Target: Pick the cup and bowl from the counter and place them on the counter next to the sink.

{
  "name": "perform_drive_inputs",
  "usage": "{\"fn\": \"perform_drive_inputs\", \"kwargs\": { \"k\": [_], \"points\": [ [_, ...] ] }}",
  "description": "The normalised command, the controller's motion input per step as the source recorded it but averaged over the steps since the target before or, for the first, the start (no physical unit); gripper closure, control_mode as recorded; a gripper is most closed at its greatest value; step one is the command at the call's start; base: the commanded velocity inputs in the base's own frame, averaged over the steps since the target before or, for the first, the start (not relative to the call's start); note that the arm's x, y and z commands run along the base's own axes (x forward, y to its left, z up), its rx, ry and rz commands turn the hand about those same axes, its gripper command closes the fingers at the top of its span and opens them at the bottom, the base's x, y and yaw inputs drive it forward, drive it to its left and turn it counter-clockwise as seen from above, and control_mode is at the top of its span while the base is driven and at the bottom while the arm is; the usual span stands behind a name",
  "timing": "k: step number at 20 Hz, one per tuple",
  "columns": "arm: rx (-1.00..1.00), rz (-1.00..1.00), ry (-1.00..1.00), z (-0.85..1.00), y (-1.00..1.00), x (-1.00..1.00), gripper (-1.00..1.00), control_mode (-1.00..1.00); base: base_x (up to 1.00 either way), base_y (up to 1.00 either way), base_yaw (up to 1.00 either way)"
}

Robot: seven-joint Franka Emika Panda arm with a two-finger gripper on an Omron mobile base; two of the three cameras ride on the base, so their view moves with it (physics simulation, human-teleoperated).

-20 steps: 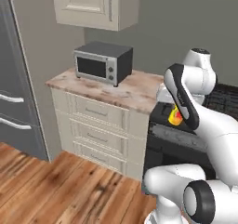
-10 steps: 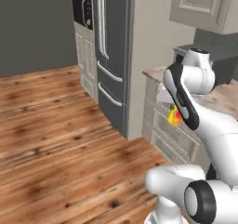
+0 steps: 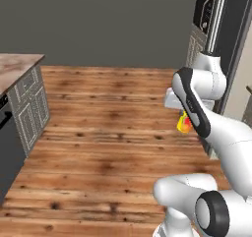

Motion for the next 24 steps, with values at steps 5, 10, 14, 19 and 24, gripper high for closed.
{"fn": "perform_drive_inputs", "kwargs": {
  "k": [5,10,14,19,24],
  "points": [
    [0.00,0.00,0.00,0.00,0.00,0.00,1.00,1.00,0.00,-0.17,0.78],
    [0.00,0.00,0.00,0.00,0.00,0.00,1.00,1.00,0.00,-0.13,0.76],
    [0.00,0.00,0.00,0.00,0.00,0.00,1.00,1.00,0.00,-0.08,0.75],
    [0.00,0.00,0.00,0.00,0.00,0.00,1.00,1.00,0.00,-0.03,0.75],
    [0.00,0.00,0.00,0.00,0.00,0.00,1.00,1.00,0.00,0.00,0.72]
  ]
}}
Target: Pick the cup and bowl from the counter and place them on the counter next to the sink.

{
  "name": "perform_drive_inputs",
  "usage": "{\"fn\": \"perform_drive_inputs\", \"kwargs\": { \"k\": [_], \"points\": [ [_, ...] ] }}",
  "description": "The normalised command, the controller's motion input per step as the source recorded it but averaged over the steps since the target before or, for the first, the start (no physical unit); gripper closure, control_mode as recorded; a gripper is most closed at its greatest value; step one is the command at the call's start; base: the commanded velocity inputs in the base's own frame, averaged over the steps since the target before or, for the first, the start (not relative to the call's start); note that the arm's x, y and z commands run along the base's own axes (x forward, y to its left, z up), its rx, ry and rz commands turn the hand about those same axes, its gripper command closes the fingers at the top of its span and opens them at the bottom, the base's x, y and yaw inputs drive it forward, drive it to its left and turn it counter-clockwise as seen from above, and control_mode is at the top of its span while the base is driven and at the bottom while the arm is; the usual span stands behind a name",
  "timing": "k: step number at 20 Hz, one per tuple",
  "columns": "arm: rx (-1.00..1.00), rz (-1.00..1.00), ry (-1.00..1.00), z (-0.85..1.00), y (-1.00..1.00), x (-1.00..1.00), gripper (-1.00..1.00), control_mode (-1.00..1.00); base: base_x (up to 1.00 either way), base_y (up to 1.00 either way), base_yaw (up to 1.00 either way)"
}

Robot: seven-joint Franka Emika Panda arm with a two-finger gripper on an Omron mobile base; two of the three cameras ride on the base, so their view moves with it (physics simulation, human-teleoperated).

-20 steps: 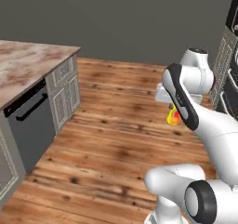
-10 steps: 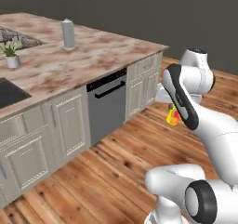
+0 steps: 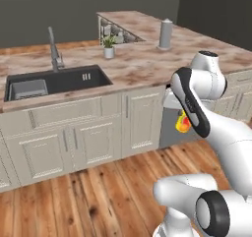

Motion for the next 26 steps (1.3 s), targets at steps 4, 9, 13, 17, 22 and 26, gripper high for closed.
{"fn": "perform_drive_inputs", "kwargs": {
  "k": [4,9,13,17,22,26],
  "points": [
    [0.00,0.00,0.00,0.00,0.00,0.00,1.00,1.00,0.47,0.39,0.17],
    [0.00,0.00,0.00,0.00,0.00,0.00,1.00,1.00,0.70,0.52,0.00],
    [0.00,0.00,0.00,0.00,0.00,0.00,1.00,1.00,0.81,0.42,-0.03],
    [0.00,0.00,0.00,0.00,0.00,0.00,1.00,1.00,0.81,0.38,-0.05],
    [0.00,0.00,0.00,0.00,0.00,0.00,1.00,1.00,0.60,0.68,0.09],
    [0.00,0.00,0.00,0.00,0.00,0.00,1.00,1.00,0.21,1.00,0.26]
  ]
}}
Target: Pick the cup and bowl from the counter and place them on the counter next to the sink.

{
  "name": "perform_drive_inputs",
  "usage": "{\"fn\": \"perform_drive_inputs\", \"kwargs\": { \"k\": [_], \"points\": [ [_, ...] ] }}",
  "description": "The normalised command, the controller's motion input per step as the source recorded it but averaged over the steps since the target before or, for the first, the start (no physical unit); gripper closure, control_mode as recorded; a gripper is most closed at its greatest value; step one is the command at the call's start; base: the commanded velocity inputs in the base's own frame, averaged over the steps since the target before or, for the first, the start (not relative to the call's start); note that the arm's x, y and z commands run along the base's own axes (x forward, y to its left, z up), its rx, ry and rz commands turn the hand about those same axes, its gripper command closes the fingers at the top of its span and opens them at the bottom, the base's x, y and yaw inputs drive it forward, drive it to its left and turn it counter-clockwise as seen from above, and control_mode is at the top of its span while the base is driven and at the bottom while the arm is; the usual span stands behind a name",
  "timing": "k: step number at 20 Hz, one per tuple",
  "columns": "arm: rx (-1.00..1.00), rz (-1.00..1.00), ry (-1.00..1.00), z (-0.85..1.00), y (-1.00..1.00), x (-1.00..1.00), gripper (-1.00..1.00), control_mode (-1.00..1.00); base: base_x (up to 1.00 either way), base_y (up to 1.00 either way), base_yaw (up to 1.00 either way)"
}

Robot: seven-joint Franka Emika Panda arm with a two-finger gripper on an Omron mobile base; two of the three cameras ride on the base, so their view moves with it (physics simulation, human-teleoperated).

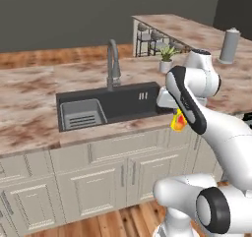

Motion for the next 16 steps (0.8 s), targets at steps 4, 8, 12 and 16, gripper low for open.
{"fn": "perform_drive_inputs", "kwargs": {
  "k": [4,8,12,16],
  "points": [
    [0.00,0.00,0.00,0.00,0.00,0.00,1.00,1.00,0.12,0.99,0.24],
    [0.00,0.00,0.00,0.00,0.00,0.00,1.00,1.00,0.44,0.76,0.09],
    [0.00,0.00,0.00,0.00,0.00,0.00,1.00,1.00,0.65,0.62,-0.01],
    [0.00,0.00,0.00,0.00,0.00,0.00,1.00,1.00,0.55,0.56,-0.13]
  ]
}}
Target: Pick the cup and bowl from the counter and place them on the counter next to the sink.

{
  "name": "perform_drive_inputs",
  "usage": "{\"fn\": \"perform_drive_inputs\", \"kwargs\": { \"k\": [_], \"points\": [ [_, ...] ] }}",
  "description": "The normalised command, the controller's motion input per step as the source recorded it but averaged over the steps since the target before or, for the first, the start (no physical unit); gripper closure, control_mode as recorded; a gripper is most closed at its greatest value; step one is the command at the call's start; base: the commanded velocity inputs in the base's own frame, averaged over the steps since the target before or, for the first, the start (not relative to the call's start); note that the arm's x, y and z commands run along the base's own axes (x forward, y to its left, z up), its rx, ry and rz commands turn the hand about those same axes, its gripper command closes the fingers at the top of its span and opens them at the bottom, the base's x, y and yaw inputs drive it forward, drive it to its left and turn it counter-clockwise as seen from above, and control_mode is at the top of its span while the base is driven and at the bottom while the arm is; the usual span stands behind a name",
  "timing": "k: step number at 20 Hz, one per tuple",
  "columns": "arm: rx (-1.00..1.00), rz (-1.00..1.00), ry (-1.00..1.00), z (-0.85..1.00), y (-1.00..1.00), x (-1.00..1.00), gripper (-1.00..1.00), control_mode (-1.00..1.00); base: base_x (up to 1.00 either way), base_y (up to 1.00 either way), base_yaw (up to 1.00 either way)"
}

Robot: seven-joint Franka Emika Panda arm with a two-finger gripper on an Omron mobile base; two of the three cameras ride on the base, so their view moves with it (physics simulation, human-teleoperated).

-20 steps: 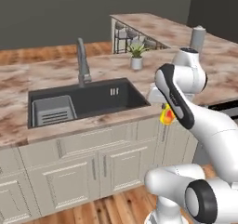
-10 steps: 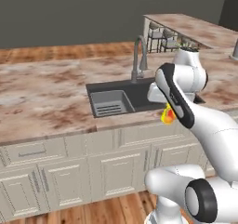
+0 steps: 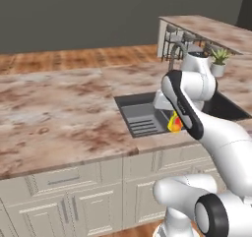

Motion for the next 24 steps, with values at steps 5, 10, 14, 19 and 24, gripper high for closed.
{"fn": "perform_drive_inputs", "kwargs": {
  "k": [5,10,14,19,24],
  "points": [
    [0.00,0.00,0.00,0.00,0.00,0.00,1.00,1.00,0.54,0.48,-0.16],
    [0.00,0.00,0.00,0.00,0.00,0.00,1.00,1.00,0.54,0.02,0.00],
    [0.00,0.00,0.00,0.00,0.00,0.00,1.00,1.00,0.68,0.00,0.03],
    [0.00,0.00,0.00,0.00,0.00,0.00,1.00,1.00,0.20,0.01,0.07],
    [0.00,0.00,0.00,0.00,0.00,0.00,1.00,1.00,0.00,0.00,0.00]
  ]
}}
